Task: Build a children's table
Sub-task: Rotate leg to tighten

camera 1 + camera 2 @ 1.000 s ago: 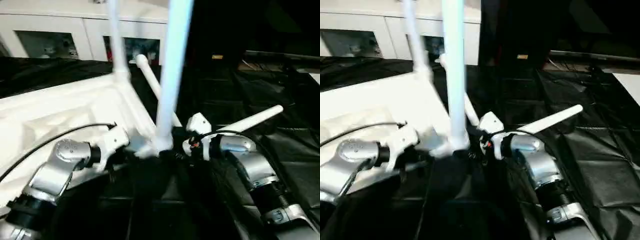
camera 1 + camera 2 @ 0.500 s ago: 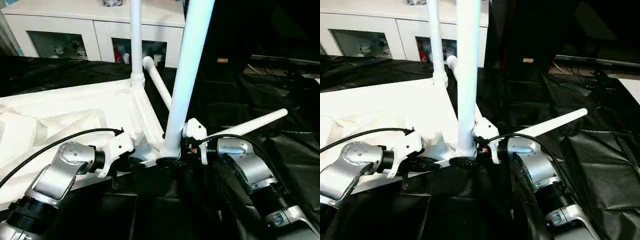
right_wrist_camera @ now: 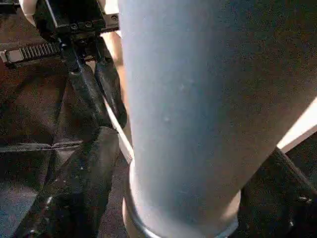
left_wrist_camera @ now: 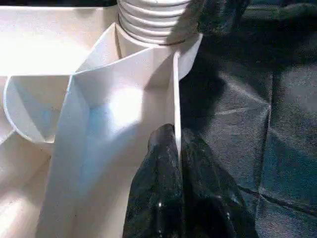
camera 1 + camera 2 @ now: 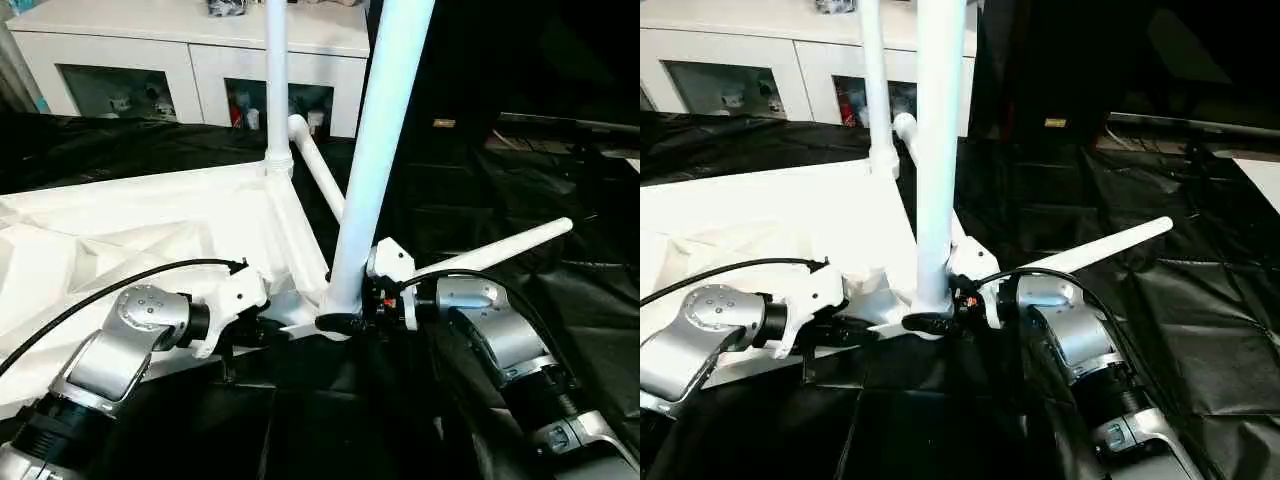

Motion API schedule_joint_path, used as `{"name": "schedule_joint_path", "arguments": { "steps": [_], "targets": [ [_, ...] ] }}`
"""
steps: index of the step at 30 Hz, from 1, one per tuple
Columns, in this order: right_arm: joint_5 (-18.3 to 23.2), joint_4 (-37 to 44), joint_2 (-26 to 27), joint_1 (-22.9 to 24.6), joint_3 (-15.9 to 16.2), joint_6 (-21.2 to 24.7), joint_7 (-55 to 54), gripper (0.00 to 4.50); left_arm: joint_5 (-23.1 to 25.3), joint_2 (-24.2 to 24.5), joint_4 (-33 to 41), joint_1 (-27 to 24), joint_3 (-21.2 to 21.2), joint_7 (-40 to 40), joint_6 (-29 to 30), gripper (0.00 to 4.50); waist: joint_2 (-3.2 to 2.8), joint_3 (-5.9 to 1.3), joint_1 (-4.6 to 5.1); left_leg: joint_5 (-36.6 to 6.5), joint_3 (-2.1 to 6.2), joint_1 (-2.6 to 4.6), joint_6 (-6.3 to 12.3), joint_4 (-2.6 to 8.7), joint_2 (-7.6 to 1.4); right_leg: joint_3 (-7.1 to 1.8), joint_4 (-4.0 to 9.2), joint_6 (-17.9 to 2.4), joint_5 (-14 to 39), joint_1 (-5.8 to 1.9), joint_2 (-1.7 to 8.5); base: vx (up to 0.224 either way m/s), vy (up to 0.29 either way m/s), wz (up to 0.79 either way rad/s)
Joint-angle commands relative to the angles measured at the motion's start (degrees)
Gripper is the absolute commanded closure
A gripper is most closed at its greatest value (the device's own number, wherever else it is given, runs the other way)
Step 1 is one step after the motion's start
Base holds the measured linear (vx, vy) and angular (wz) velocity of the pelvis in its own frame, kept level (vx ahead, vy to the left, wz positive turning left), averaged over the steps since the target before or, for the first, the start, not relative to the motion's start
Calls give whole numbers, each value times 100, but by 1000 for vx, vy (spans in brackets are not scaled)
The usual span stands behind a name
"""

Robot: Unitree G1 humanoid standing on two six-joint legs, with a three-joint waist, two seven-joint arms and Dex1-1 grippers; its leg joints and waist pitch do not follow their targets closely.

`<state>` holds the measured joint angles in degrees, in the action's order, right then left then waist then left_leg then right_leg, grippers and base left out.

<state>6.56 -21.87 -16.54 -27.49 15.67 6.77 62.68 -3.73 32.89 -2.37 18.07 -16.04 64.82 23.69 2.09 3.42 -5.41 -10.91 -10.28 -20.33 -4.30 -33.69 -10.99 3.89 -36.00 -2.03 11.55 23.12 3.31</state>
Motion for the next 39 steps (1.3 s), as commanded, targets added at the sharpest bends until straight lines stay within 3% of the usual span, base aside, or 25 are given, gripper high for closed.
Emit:
{"name": "schedule_joint_path", "arguments": {
  "steps": [1,9,16,18,23,32,39],
  "targets": [
    [-54,-102,-24,28,90,-24,14,129,-331,-79,326,27,29,119,-103,450,-49,-361,-7,-784,84,27,185,371,-235,-339,422,-1077,842,-324,477,0,0,0],
    [-129,-226,-18,73,125,-120,-3,183,-346,-93,369,-16,15,130,-76,450,-10,-378,-6,-628,79,12,251,353,-228,-334,391,-1126,607,-339,476,0,0,0],
    [-193,-363,-39,51,114,-212,-95,185,-355,-73,405,-45,27,143,-49,450,-9,-382,-2,-627,78,16,255,348,-229,-333,387,-1127,615,-334,478,0,0,0],
    [-88,-463,9,7,-7,5,-172,130,-366,-69,430,-49,41,140,-36,450,-13,-380,1,-639,82,16,264,353,-226,-332,389,-1128,640,-342,472,0,0,0],
    [-236,-578,26,15,12,-216,-375,92,-380,-75,444,-43,51,139,-14,450,-26,-380,4,-726,84,25,182,354,-231,-332,403,-1135,774,-333,479,0,0,0],
    [25,-577,101,27,-135,-60,-327,92,-392,-38,390,1,71,179,-18,450,-68,-391,1,-716,91,23,205,347,-225,-329,378,-1187,511,-344,466,0,0,0],
    [214,-613,165,25,-234,-48,-215,162,-406,-20,384,24,79,205,19,450,-67,-394,3,-735,90,24,177,345,-225,-326,372,-1227,459,-348,466,0,0,0]
  ]
}}
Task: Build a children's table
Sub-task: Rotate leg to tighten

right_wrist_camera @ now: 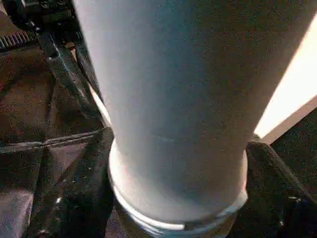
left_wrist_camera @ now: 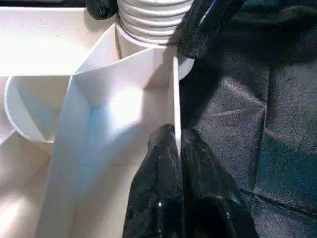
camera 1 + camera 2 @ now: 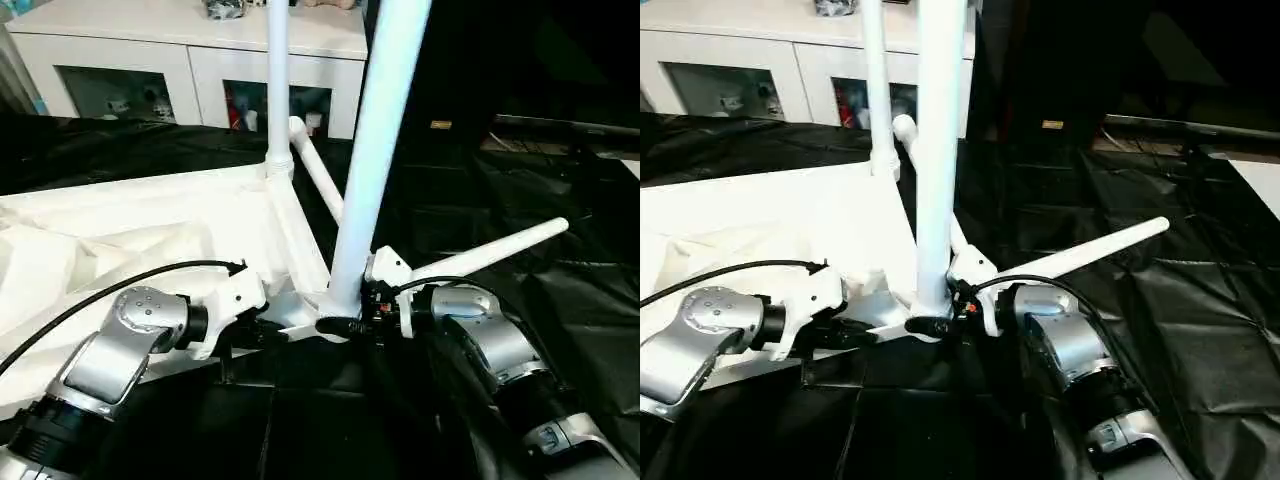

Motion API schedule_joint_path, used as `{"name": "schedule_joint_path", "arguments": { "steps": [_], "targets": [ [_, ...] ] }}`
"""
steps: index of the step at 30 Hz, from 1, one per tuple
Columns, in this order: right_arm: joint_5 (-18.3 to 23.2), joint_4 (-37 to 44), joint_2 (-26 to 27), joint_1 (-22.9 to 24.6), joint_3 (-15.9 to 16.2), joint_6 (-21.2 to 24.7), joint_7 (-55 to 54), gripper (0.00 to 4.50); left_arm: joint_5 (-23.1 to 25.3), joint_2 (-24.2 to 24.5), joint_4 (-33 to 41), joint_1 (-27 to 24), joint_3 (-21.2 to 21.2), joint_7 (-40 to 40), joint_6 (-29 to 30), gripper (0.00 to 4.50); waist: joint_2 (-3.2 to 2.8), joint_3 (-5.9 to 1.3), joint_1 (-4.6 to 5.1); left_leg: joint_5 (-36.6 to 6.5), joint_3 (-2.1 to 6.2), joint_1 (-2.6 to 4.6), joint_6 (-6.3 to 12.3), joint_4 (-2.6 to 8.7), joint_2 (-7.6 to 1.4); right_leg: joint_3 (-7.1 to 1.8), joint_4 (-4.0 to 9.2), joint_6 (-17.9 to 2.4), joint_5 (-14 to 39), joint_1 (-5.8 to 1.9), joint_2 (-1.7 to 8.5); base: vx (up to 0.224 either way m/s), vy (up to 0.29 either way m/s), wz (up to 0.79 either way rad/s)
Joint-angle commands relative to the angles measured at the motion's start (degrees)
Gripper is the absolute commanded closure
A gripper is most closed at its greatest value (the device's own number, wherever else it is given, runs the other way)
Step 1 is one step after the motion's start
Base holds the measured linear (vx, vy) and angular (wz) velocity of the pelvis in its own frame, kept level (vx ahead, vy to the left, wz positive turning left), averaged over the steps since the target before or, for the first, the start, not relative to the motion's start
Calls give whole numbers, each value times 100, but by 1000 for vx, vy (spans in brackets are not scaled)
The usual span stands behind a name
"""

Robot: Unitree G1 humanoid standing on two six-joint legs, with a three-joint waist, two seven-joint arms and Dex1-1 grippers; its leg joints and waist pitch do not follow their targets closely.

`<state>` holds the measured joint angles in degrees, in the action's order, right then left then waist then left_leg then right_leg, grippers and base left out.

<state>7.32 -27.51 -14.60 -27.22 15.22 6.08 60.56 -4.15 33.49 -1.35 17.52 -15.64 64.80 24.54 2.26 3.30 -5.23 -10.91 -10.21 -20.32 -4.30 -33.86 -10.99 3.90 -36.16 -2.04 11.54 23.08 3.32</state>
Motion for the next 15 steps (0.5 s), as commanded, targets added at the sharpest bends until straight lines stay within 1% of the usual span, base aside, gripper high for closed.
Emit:
{"name": "schedule_joint_path", "arguments": {
  "steps": [1,2,8,9,10,11,15],
  "targets": [
    [138,-49,-29,-2,-190,21,-3,162,-364,-80,282,79,39,207,-66,450,-82,-381,-15,-745,83,24,177,363,-224,-328,390,-1226,472,-345,468,0,0,0],
    [144,-52,-31,7,-185,13,-4,168,-364,-76,281,79,37,208,-61,450,-74,-381,-14,-746,82,22,178,363,-224,-329,392,-1223,483,-348,469,0,0,0],
    [133,-65,-19,76,-168,-36,16,173,-365,-60,268,57,20,211,-61,450,-80,-383,-17,-711,83,22,185,362,-225,-325,385,-1223,449,-346,468,0,0,0],
    [126,-77,-14,82,-165,-46,12,173,-365,-60,264,54,19,210,-60,450,-64,-383,-14,-708,83,20,188,360,-225,-328,382,-1214,467,-350,470,0,0,0],
    [101,-99,-5,94,-158,-73,-22,173,-345,-68,258,47,18,175,-57,450,-71,-383,-15,-712,82,21,188,360,-224,-328,389,-1208,497,-347,470,0,0,0],
    [61,-149,16,104,-158,-114,-105,173,-315,-87,233,43,13,125,-57,450,-63,-383,-14,-706,80,22,188,360,-225,-329,389,-1207,496,-347,471,0,0,0],
    [-32,-370,174,151,-189,-198,-508,173,-133,-144,88,26,-54,-86,-83,450,-65,-374,-4,-724,80,18,170,364,-223,-329,396,-1203,568,-334,471,0,0,0]
  ]
}}
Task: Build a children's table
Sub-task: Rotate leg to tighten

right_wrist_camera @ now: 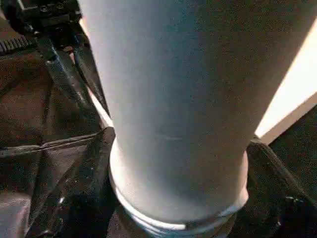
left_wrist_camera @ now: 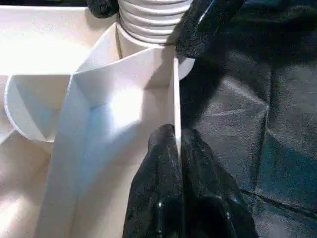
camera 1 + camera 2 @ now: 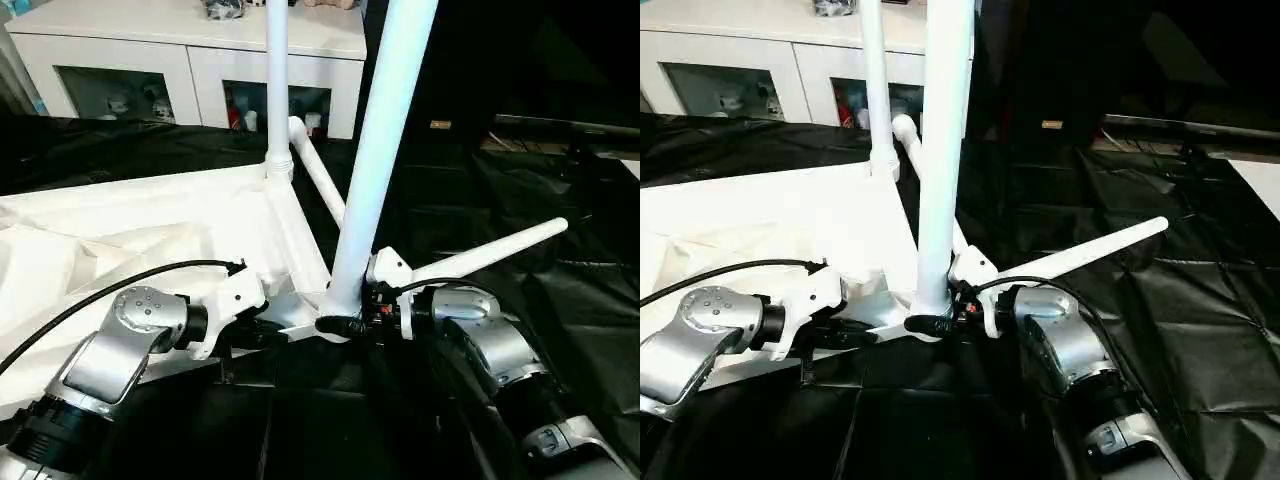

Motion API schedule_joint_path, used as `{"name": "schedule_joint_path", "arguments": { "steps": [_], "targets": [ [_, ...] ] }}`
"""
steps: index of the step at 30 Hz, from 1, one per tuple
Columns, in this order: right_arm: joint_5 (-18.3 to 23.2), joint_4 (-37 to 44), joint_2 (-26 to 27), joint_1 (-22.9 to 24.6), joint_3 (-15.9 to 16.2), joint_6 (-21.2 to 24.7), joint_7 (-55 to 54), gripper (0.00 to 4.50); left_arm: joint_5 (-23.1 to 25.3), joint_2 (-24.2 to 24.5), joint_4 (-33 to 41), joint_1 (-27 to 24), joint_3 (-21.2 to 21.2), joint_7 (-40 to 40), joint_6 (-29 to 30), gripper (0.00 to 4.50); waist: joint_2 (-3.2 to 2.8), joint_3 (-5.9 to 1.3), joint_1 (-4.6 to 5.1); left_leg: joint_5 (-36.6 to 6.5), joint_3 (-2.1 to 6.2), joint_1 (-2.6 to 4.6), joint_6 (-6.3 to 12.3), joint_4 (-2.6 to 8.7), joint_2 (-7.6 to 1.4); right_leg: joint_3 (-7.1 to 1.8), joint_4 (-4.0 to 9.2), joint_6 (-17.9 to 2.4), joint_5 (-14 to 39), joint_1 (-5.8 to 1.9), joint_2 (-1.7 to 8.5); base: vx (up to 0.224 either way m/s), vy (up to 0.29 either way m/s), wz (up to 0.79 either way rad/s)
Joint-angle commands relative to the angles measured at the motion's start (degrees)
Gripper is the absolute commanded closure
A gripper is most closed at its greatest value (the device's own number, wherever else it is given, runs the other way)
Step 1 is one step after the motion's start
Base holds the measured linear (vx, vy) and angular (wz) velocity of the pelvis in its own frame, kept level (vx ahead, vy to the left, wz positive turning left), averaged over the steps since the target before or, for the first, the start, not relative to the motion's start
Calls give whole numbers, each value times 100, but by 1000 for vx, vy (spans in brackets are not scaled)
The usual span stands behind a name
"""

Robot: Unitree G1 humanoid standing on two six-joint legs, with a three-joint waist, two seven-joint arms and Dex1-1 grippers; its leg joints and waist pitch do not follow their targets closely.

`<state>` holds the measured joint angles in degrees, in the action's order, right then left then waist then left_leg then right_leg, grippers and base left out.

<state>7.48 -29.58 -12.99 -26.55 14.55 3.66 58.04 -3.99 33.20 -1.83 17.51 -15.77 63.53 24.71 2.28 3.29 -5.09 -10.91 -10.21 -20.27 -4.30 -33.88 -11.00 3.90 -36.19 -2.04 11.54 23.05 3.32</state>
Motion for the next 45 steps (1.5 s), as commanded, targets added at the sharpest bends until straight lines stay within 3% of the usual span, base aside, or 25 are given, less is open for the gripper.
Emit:
{"name": "schedule_joint_path", "arguments": {
  "steps": [1,6,8,12,15,18,19,20,24,27,28,29,32,33,38,41,42,44,45],
  "targets": [
    [-51,-185,44,97,-128,55,-315,174,-127,-119,117,23,-51,16,-99,450,-66,-369,-11,-777,83,12,144,370,-218,-326,409,-1176,672,-340,471,0,0,0],
    [-136,-566,457,130,-236,94,-1097,174,101,-440,-91,32,-41,-594,-15,450,-92,-345,6,-1015,94,44,31,393,-226,-328,456,-1101,1040,-325,480,0,0,0],
    [-135,-840,705,58,-323,96,-1476,174,177,-664,-213,70,-52,-921,118,450,-84,-325,18,-1203,96,52,-17,412,-223,-330,499,-1003,1448,-312,484,0,0,0],
    [-214,-1609,1245,-268,-608,163,-2758,174,391,-1294,-589,223,-44,-1799,422,450,-101,-241,45,-1951,137,174,-168,439,-202,-308,680,-671,2952,-229,526,0,0,0],
    [-216,-2079,1606,-514,-787,217,-3559,174,607,-1896,-974,432,85,-2712,815,450,-78,-256,69,-2093,171,208,-198,446,-187,-269,734,-428,3329,-210,524,0,0,0],
    [-165,-2246,1858,-636,-918,266,-3848,174,710,-2218,-1109,545,70,-3076,978,450,-74,-283,77,-2145,181,186,-122,458,-180,-245,757,-294,3291,-215,524,0,0,0],
    [-193,-2285,1896,-661,-910,244,-3865,174,728,-2268,-1120,563,60,-3117,997,450,-95,-292,62,-2184,177,211,-84,454,-176,-245,774,-277,3272,-191,527,0,0,0],
    [-247,-2356,1963,-707,-888,200,-3883,174,761,-2356,-1138,597,41,-3188,1030,450,-65,-295,70,-2186,171,203,-61,457,-174,-246,777,-274,3266,-187,521,0,0,0],
    [-384,-2574,2056,-792,-859,129,-3946,174,835,-2403,-1220,662,53,-3245,999,450,-77,-296,91,-2313,197,167,-56,488,-170,-216,800,-187,3331,-196,524,0,0,0],
    [-181,-2515,2068,-797,-1047,78,-3729,174,855,-2311,-1187,633,84,-3178,980,450,-101,-298,98,-2471,207,210,-50,485,-166,-218,826,-172,3405,-158,535,0,0,0],
    [-144,-2495,2067,-805,-1087,83,-3697,118,861,-2293,-1184,628,89,-3166,972,450,-95,-301,104,-2472,206,204,-47,489,-168,-217,827,-178,3370,-162,531,0,0,0],
    [-128,-2447,2041,-805,-1089,62,-3615,104,868,-2236,-1172,611,66,-3095,911,450,-98,-309,101,-2462,211,196,-41,503,-176,-220,814,-203,3262,-173,528,0,0,0],
    [-170,-2335,1940,-808,-1038,-26,-3467,96,869,-2083,-1113,562,-6,-2911,817,450,-90,-307,124,-2420,213,154,4,521,-179,-233,809,-246,3191,-192,542,0,0,0],
    [-215,-2188,1809,-811,-1016,-148,-3352,62,863,-1904,-1044,520,-87,-2673,701,450,-67,-301,130,-2408,208,161,20,517,-176,-236,823,-241,3252,-176,547,0,0,0],
    [-240,-1798,1528,-738,-968,-274,-2864,45,811,-1572,-826,410,-196,-2176,599,450,-85,-294,151,-2349,209,162,50,510,-174,-236,846,-257,3346,-174,554,0,0,0],
    [-219,-1201,1028,-537,-701,-296,-1913,45,659,-1119,-591,277,-248,-1586,435,450,-89,-305,126,-2210,211,138,95,528,-197,-254,821,-314,3159,-210,553,0,0,0],
    [-224,-1131,958,-508,-661,-300,-1768,45,627,-1056,-560,261,-252,-1505,406,450,-88,-310,131,-2073,201,102,131,541,-215,-280,771,-390,2865,-220,540,0,0,0],
    [-244,-945,731,-411,-532,-365,-1336,45,495,-843,-451,192,-254,-1131,81,450,-98,-320,115,-1917,179,121,147,530,-220,-292,739,-577,2490,-222,528,0,0,0],
    [-239,-920,700,-396,-522,-374,-1271,45,461,-809,-424,178,-249,-1062,71,450,-96,-333,119,-1781,166,97,167,530,-229,-310,686,-687,2160,-241,518,55,-10,3]
  ]
}}
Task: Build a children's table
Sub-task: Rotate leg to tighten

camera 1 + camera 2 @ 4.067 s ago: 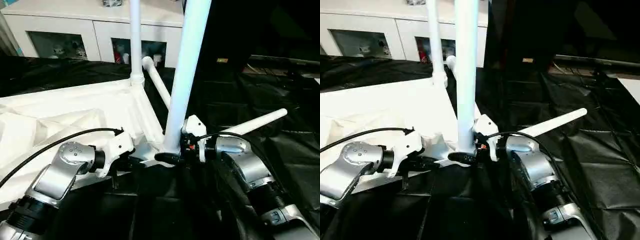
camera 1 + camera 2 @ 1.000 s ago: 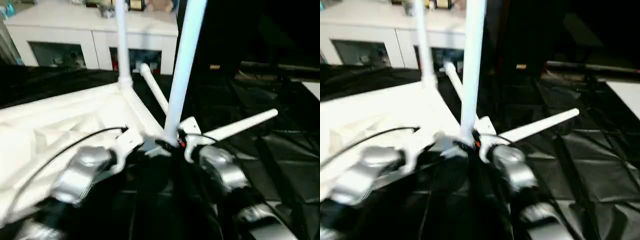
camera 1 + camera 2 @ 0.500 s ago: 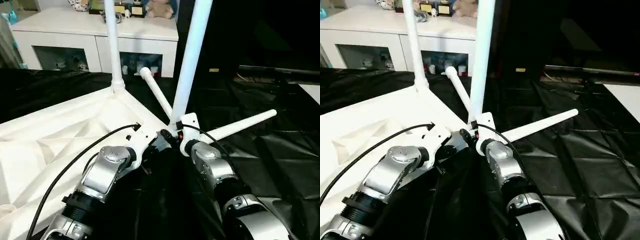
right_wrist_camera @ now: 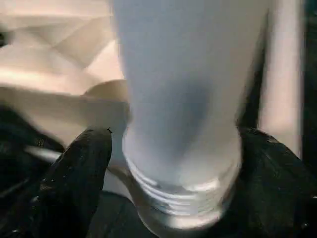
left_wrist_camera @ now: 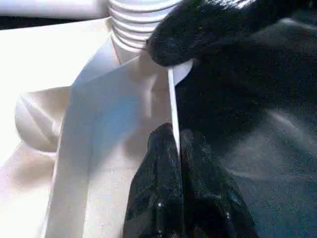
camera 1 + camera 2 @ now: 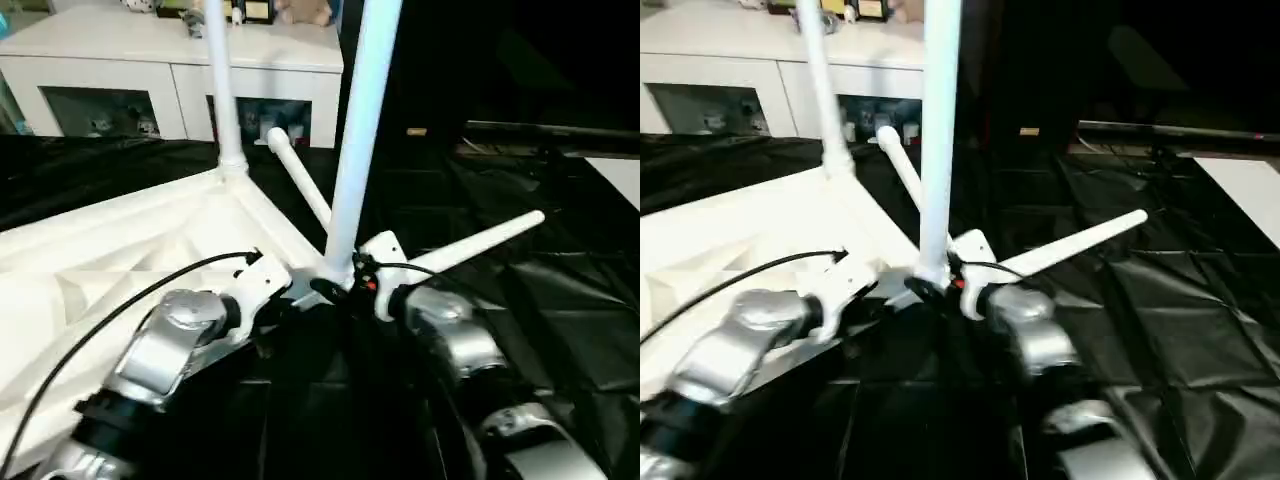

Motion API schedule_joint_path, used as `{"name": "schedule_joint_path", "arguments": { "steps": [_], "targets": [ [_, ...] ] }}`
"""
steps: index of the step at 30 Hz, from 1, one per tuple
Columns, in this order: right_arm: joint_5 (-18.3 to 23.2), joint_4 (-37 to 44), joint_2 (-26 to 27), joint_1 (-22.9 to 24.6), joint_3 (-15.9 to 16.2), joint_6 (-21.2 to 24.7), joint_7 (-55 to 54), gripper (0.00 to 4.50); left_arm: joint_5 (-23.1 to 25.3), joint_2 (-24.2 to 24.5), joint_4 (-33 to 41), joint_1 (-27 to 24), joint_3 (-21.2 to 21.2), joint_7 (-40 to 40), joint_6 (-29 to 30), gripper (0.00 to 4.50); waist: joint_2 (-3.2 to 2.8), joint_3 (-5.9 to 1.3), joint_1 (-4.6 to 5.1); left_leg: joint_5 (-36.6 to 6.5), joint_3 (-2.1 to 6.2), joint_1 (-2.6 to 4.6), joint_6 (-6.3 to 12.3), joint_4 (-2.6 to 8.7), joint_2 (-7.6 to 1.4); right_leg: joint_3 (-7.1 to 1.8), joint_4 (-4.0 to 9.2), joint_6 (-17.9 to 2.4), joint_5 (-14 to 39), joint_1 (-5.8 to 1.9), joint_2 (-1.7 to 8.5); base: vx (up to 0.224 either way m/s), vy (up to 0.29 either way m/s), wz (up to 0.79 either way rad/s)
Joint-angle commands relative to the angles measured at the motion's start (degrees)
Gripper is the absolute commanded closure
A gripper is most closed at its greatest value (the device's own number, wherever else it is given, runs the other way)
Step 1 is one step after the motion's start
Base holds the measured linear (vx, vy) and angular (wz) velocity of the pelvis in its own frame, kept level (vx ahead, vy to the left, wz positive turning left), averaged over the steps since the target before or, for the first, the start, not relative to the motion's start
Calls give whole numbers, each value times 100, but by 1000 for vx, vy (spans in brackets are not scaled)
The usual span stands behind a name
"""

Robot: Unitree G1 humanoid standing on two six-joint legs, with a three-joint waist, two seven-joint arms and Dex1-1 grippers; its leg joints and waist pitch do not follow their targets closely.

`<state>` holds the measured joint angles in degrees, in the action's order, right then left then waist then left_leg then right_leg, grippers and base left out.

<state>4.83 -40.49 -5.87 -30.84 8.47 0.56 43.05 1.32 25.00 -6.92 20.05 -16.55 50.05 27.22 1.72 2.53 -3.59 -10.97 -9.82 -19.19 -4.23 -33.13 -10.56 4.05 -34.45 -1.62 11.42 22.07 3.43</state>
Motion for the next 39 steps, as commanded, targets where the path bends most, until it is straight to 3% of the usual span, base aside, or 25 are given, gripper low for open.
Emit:
{"name": "schedule_joint_path", "arguments": {
  "steps": [1,3,5,7,9,11,13,17,20,26,36,39],
  "targets": [
    [49,245,-99,70,107,-78,416,45,-166,116,166,-115,-160,495,-220,450,-32,-261,-26,-1674,121,-21,173,456,-279,-328,481,-827,1978,-157,499,55,-10,3],
    [101,388,-259,138,138,-99,765,45,-325,333,314,-178,-125,856,-253,450,-45,-277,-62,-1539,77,34,219,418,-281,-352,466,-974,1712,-119,499,73,-21,10],
    [155,497,-361,192,181,-63,1013,45,-409,445,370,-190,-83,992,-225,450,-39,-283,-98,-1300,31,36,260,391,-277,-367,417,-1145,1244,-115,466,82,-23,12],
    [169,534,-455,227,226,-47,1192,45,-536,505,375,-182,7,1085,-188,450,-31,-369,-148,-538,34,-42,383,337,-266,-351,226,-1318,126,-221,450,69,-16,4],
    [140,517,-528,247,294,-68,1345,45,-607,527,317,-148,94,1093,-217,450,7,-404,-148,65,25,-96,597,278,-235,-336,129,-1465,-829,-238,418,25,-6,1],
    [124,499,-536,249,304,-84,1356,45,-599,528,285,-130,114,1067,-235,450,7,-360,-146,-80,21,-123,706,286,-234,-330,165,-1500,-678,-233,441,0,0,0],
    [92,460,-542,251,311,-114,1397,45,-570,554,200,-101,127,1041,-300,450,-5,-315,-142,-590,30,-106,527,331,-268,-324,267,-1351,302,-228,466,0,0,0],
    [130,445,-520,244,253,-76,1438,79,-600,582,196,-112,126,1078,-324,450,-16,-281,-126,-1034,50,-79,215,381,-288,-336,348,-1093,1227,-213,474,0,0,0],
    [196,448,-510,246,247,-78,1461,97,-623,589,205,-118,121,1100,-316,450,-18,-291,-128,-1012,47,-67,169,376,-285,-348,347,-1056,1188,-200,470,0,0,0],
    [223,448,-477,274,236,-104,1470,152,-643,596,206,-114,94,1125,-318,450,-25,-321,-135,-669,40,-88,263,346,-273,-340,273,-1212,518,-222,456,0,0,0],
    [184,356,-448,340,259,-153,1448,177,-645,600,207,-115,52,1172,-286,450,-28,-318,-139,-754,45,-81,233,349,-278,-339,281,-1206,645,-226,461,0,0,0],
    [87,125,-317,245,137,-98,900,177,-590,472,134,-78,79,952,-238,450,-28,-295,-124,-849,43,-81,186,364,-274,-340,307,-1200,802,-215,466,0,0,0]
  ]
}}
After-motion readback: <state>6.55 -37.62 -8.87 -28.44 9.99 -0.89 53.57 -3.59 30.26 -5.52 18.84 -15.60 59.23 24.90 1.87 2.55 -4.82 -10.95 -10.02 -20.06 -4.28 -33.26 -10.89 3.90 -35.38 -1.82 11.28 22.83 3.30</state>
